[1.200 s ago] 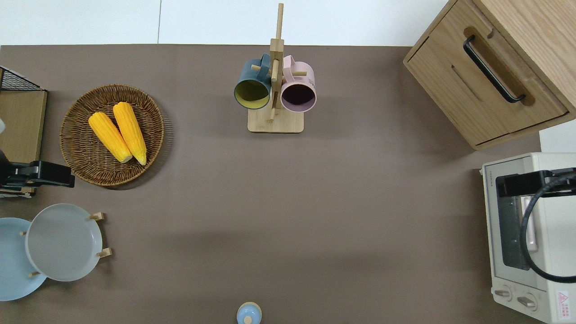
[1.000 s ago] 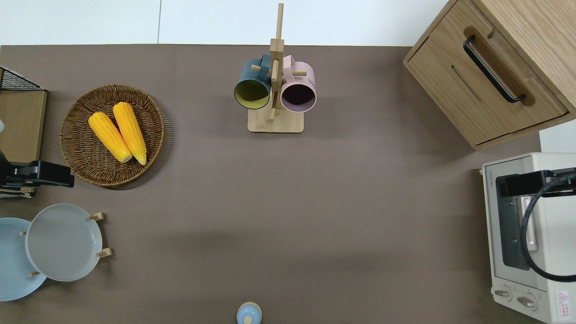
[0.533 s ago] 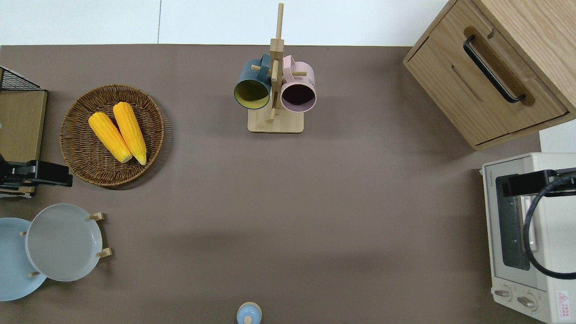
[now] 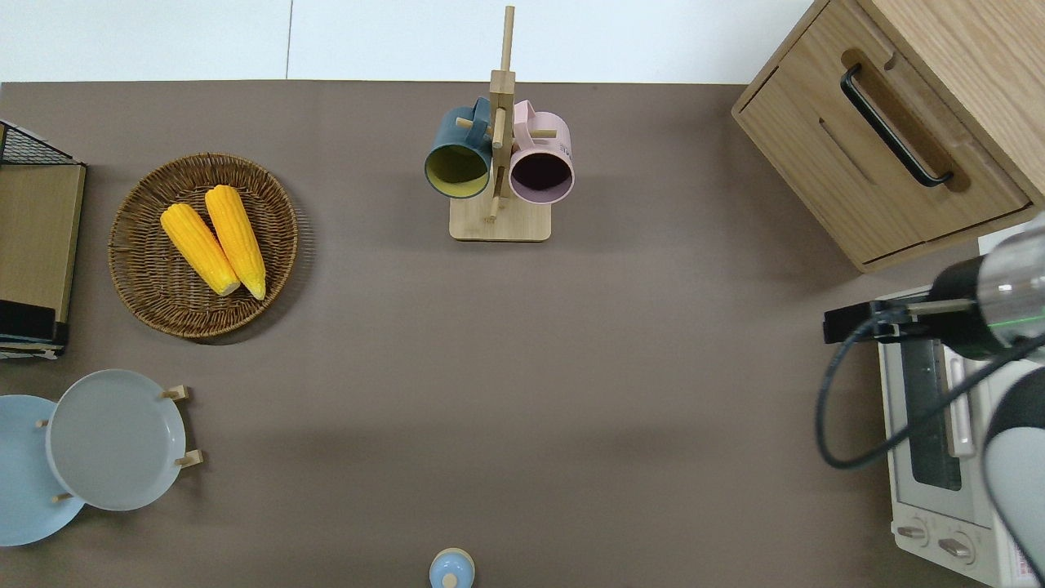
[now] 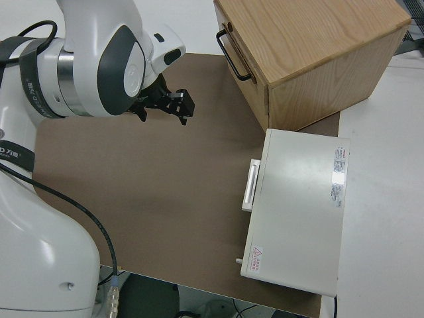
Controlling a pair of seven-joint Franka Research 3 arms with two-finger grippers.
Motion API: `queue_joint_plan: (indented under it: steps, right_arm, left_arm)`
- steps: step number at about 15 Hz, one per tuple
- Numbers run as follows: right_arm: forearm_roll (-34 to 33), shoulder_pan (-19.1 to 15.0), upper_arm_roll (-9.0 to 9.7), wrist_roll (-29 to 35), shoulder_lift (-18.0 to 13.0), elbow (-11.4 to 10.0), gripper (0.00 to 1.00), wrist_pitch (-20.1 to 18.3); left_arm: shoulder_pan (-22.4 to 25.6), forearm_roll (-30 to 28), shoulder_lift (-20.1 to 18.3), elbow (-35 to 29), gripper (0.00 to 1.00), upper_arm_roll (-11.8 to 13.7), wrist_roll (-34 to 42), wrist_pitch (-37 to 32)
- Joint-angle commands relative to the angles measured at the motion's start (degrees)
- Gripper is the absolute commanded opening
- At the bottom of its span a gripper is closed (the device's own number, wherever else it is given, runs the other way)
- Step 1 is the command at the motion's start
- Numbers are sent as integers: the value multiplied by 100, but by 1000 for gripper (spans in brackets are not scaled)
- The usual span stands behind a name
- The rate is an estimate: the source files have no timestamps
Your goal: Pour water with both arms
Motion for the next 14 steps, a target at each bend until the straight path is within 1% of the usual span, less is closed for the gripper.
queue_joint_plan:
  steps: [1,2,3,4,5,8,10,11,13,14]
  right_arm:
    - [-59,-356,904,656,-120,-738,992,873]
    - [-59,-418,1229,972,-111,-965,990,1240]
    - [-59,-419,1432,1140,-59,-1063,990,1548]
    - [-68,-410,1556,1281,3,-1108,990,1768]
    - [-68,-410,1644,1378,82,-1126,990,1910]
    - [-68,-384,1829,1598,258,-1108,990,2323]
    - [-85,-305,1865,1730,468,-1100,990,2665]
    - [-111,-243,1900,1765,617,-1100,990,2893]
    - [-496,-59,1909,1993,942,-1047,990,3324]
    - [-716,11,1909,2090,1092,-1021,990,3474]
  left_arm:
    - [-1,88,-27,11,991,422,438,-12]
    - [-1,96,-1,11,991,579,596,14]
    - [-9,192,8,11,991,659,702,41]
    - [-10,298,26,11,991,730,816,50]
    - [-1,316,43,11,993,800,913,76]
    - [-10,316,52,11,993,1160,1333,251]
    - [-9,272,96,11,991,1493,1738,331]
    - [-10,264,122,11,991,1608,1879,375]
    - [-10,246,122,11,991,1810,2178,471]
    - [-10,185,122,11,991,1890,2249,593]
